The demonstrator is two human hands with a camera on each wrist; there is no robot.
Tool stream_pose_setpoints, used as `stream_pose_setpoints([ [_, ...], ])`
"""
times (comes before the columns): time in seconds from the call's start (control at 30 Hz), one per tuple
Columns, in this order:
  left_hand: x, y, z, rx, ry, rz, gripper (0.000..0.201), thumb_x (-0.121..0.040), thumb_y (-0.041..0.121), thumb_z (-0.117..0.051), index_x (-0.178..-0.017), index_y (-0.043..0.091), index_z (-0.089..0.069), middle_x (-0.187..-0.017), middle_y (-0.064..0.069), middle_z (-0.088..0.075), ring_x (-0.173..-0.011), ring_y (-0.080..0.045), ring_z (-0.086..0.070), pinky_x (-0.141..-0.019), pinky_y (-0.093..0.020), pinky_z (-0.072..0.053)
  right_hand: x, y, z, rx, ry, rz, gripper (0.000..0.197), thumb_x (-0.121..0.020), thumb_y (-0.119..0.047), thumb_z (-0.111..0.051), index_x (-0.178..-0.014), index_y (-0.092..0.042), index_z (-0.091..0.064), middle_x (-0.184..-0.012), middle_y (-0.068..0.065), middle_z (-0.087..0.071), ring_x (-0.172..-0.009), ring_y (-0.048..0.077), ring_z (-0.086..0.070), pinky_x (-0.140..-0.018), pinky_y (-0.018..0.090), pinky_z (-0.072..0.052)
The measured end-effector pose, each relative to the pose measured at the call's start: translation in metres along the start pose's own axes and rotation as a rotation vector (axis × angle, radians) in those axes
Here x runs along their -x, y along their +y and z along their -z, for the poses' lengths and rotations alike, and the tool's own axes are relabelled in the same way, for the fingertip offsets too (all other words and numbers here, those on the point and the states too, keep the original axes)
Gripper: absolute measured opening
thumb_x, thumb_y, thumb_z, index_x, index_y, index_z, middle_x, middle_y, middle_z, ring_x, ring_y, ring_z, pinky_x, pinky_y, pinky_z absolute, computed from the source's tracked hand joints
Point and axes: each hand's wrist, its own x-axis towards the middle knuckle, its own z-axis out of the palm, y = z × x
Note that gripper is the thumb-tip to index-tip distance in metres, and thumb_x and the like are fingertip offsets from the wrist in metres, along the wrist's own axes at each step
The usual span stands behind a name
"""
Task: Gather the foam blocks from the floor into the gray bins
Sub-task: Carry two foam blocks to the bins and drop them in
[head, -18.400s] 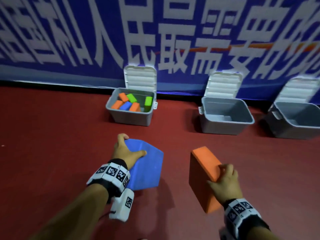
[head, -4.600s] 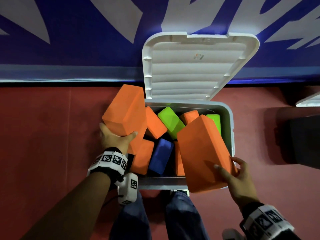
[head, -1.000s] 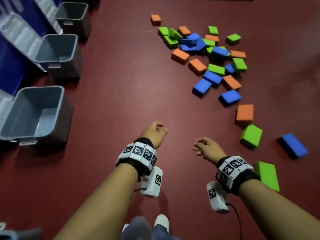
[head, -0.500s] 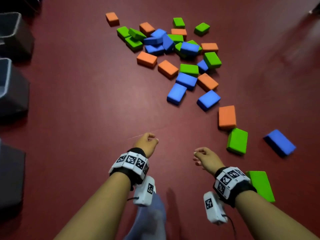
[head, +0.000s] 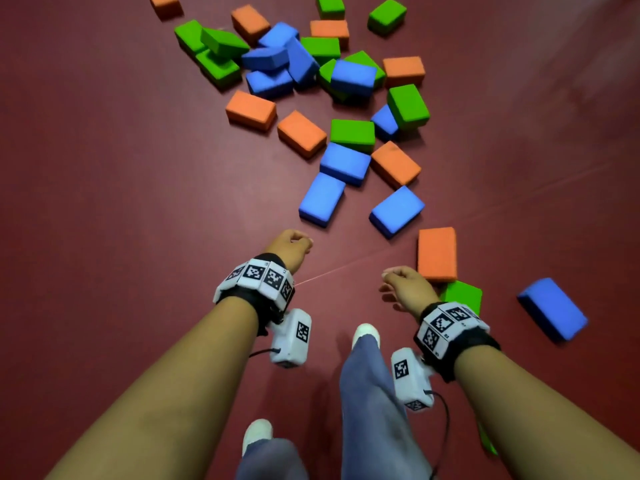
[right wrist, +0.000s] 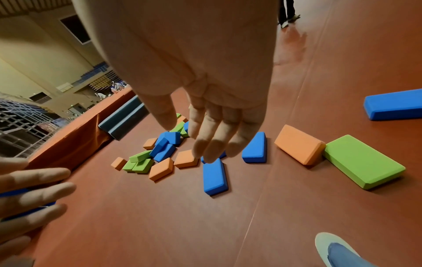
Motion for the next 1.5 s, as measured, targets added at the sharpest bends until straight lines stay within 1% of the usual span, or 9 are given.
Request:
stream_pose_setpoints([
  [0.27,-0.125,0.056,-0.031,0.113,0.031,0.184,0.014,-0.093,0.021,-0.050,-0.080,0.025,-0.048,-0.079,0.004,-0.054,-0.066,-0.015,-0.045,-0.058,-0.024,-0.034,-0.157,-0.070,0.056,0.133,-0.056,-0.072,0.016,-0.095,-0.019,-0.049,-0.079,-0.021,-0.048,-0.074,0.003,-0.057,-0.058,0.017,-0.050,-0.053,0.023,-0.030],
  [0.47,-0.243,0.065,-0.005,0.132,0.043,0.285,0.011,-0.089,0.027,-0.054,-0.099,0.024,-0.050,-0.102,-0.005,-0.058,-0.085,-0.018,-0.047,-0.081,-0.033,-0.041,-0.270,-0.125,0.033,0.188,-0.100,-0.123,0.017,-0.095,-0.020,-0.049,-0.078,-0.022,-0.046,-0.073,0.001,-0.055,-0.059,0.016,-0.050,-0.055,0.023,-0.029],
  [0.63,-0.361,0.064,0.002,0.165,0.096,0.303,0.020,-0.089,0.020,-0.054,-0.108,0.023,-0.050,-0.091,-0.005,-0.054,-0.074,-0.019,-0.048,-0.061,-0.027,-0.034,-0.377,-0.140,0.001,0.204,-0.027,-0.153,0.012,-0.093,-0.016,-0.053,-0.103,-0.021,-0.049,-0.089,0.006,-0.060,-0.060,0.014,-0.052,-0.057,0.024,-0.032],
  [0.7,-0.399,0.056,0.002,0.123,0.107,0.324,0.025,-0.090,0.021,-0.054,-0.114,0.023,-0.049,-0.083,-0.005,-0.054,-0.070,-0.022,-0.050,-0.060,-0.029,-0.039,-0.415,-0.138,-0.007,0.217,-0.008,-0.168,0.017,-0.093,-0.015,-0.054,-0.108,-0.019,-0.049,-0.096,0.010,-0.059,-0.059,0.014,-0.051,-0.057,0.024,-0.034],
  [0.83,-0.460,0.028,-0.007,0.045,0.080,0.410,0.044,-0.090,0.029,-0.056,-0.131,0.018,-0.044,-0.121,-0.013,-0.054,-0.109,-0.034,-0.057,-0.095,-0.040,-0.046,-0.477,-0.120,-0.017,0.252,0.017,-0.238,0.027,-0.093,-0.016,-0.055,-0.119,-0.016,-0.050,-0.100,0.013,-0.056,-0.060,0.014,-0.052,-0.057,0.026,-0.036],
  [1.2,-0.624,-0.049,-0.082,-0.101,0.193,0.457,0.080,-0.083,0.029,-0.068,-0.148,0.016,-0.023,-0.150,-0.017,-0.020,-0.130,-0.032,-0.040,-0.104,-0.034,-0.033,-0.646,-0.036,-0.048,0.325,-0.105,-0.215,0.032,-0.090,-0.020,-0.058,-0.120,-0.018,-0.049,-0.115,0.011,-0.058,-0.073,0.025,-0.060,-0.063,0.025,-0.042],
  [1.33,-0.683,-0.086,-0.106,-0.172,0.206,0.467,0.091,-0.081,0.036,-0.069,-0.151,0.018,-0.014,-0.155,-0.015,-0.010,-0.139,-0.032,-0.026,-0.111,-0.038,-0.026,-0.698,-0.004,-0.065,0.374,-0.176,-0.188,0.022,-0.089,-0.022,-0.060,-0.107,-0.024,-0.047,-0.087,-0.003,-0.056,-0.084,0.026,-0.059,-0.075,0.030,-0.040],
  [1.43,-0.713,-0.117,-0.114,-0.225,0.210,0.500,0.102,-0.074,0.042,-0.076,-0.151,0.017,-0.013,-0.155,-0.015,-0.010,-0.140,-0.032,-0.024,-0.113,-0.040,-0.025,-0.728,0.013,-0.061,0.454,-0.166,-0.149,0.031,-0.089,-0.022,-0.060,-0.118,-0.019,-0.048,-0.078,-0.006,-0.052,-0.086,0.024,-0.057,-0.074,0.030,-0.040],
  [1.5,-0.726,-0.134,-0.120,-0.256,0.172,0.510,0.109,-0.062,0.048,-0.083,-0.148,0.017,-0.023,-0.150,-0.015,-0.026,-0.135,-0.032,-0.034,-0.110,-0.043,-0.032,-0.747,0.020,-0.047,0.516,-0.141,-0.139,0.040,-0.089,-0.021,-0.060,-0.126,-0.016,-0.046,-0.085,0.002,-0.057,-0.089,0.024,-0.057,-0.073,0.027,-0.037],
])
